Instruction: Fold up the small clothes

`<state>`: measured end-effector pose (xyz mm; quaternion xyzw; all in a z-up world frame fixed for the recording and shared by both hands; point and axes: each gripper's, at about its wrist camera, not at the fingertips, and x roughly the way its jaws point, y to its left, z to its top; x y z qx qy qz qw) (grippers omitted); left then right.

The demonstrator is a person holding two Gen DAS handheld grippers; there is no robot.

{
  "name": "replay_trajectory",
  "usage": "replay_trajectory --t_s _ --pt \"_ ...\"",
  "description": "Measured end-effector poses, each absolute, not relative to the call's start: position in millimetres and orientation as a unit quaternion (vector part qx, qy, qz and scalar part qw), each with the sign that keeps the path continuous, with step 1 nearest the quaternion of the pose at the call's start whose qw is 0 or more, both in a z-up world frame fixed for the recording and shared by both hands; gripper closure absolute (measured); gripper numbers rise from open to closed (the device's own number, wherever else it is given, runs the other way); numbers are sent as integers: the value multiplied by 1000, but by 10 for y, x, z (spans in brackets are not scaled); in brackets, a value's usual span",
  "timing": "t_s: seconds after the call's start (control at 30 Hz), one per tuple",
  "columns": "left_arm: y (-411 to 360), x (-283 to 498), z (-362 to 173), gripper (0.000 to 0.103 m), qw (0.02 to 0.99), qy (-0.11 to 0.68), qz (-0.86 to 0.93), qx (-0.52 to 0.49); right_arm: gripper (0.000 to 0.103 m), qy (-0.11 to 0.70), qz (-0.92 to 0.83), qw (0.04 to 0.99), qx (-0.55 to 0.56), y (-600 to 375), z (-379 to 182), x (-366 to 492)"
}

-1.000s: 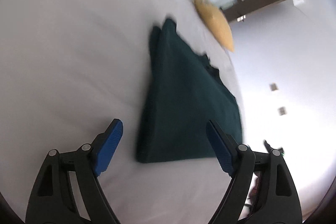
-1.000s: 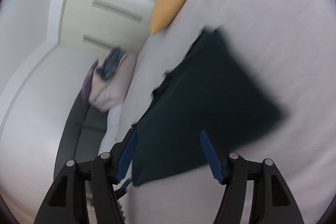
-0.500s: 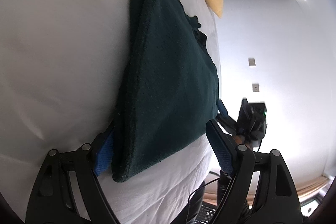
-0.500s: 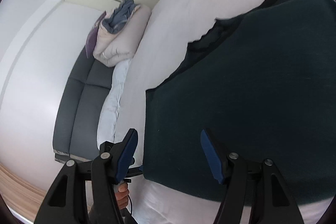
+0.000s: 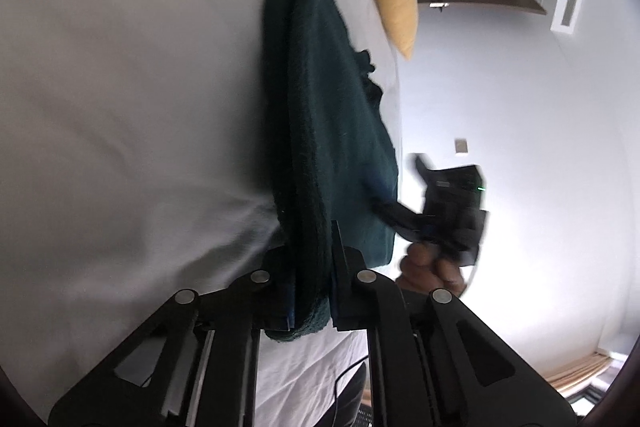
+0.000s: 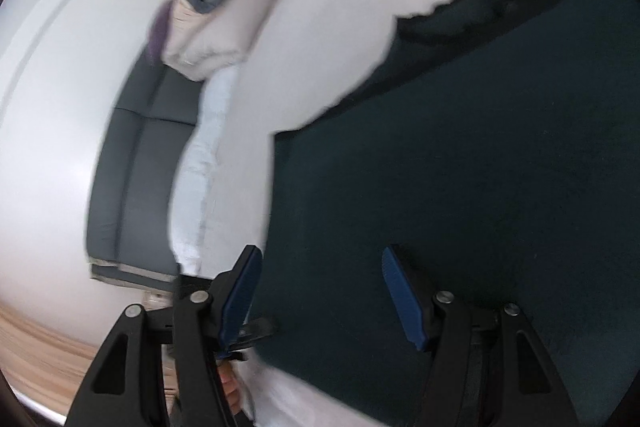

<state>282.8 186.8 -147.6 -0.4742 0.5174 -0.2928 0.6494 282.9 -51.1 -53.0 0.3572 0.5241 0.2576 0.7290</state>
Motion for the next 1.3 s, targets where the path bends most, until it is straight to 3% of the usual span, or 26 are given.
replay_trajectory --t_s 0.23,0.5,0.67,0.97,1.0,1.07,1.13,1.3 --pt "1557 2893 -988 94 701 502 -288 -417 38 509 277 733 357 -571 -651 2800" --pt "401 3163 -409 94 748 497 -322 -298 31 499 316 703 395 -1093 -338 2845" --pt "-374 3262 -475 94 753 516 -338 -228 25 470 325 699 429 -1557 -229 2960" --pt "-1265 3166 -742 94 765 545 -320 -120 26 493 278 725 392 -1766 -255 3138" --pt "-1303 3156 -739 94 769 544 -316 -115 28 496 270 730 385 -1771 -259 3157" --pt "-1320 3155 -731 94 771 543 -313 -116 53 512 249 739 360 -1766 -293 3196" --pt "-1317 3142 -731 94 770 544 -313 -118 65 523 235 742 347 -1814 -360 3199" --pt "-1413 3079 -666 94 779 537 -310 -92 70 502 214 749 375 -2063 -426 3194"
